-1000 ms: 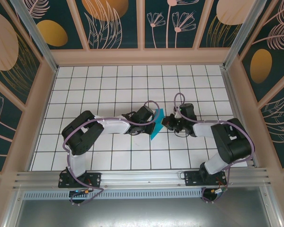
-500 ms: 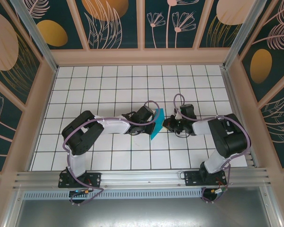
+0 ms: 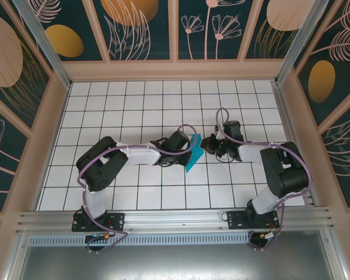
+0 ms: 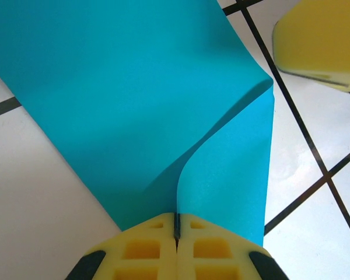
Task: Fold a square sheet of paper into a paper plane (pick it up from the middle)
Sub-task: Third fold the triangle at the center of the table.
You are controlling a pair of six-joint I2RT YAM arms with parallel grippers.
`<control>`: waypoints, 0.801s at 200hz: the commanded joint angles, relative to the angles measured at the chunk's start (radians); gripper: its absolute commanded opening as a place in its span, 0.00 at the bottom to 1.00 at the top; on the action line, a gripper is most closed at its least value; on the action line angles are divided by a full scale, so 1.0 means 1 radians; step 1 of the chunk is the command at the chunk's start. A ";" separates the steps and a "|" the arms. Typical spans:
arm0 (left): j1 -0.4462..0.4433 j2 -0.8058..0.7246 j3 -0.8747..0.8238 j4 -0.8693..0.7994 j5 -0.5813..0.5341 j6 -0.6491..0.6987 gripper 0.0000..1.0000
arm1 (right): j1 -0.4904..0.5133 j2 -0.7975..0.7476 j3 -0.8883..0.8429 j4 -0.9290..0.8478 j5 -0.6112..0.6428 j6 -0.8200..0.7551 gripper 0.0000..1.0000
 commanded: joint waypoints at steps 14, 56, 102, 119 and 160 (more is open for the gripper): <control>0.004 0.021 -0.010 -0.085 -0.019 0.019 0.03 | -0.011 0.066 -0.034 0.012 0.035 -0.020 0.00; 0.004 0.018 -0.014 -0.089 -0.022 0.024 0.03 | -0.022 0.071 -0.043 0.002 0.039 -0.008 0.00; 0.005 0.015 -0.012 -0.090 -0.020 0.023 0.03 | -0.024 -0.010 0.021 -0.039 -0.001 -0.028 0.00; 0.004 0.015 -0.010 -0.088 -0.018 0.024 0.03 | -0.025 0.010 0.022 -0.042 0.007 -0.033 0.00; 0.004 0.012 -0.013 -0.088 -0.016 0.024 0.03 | -0.025 0.080 -0.028 -0.009 0.049 -0.022 0.00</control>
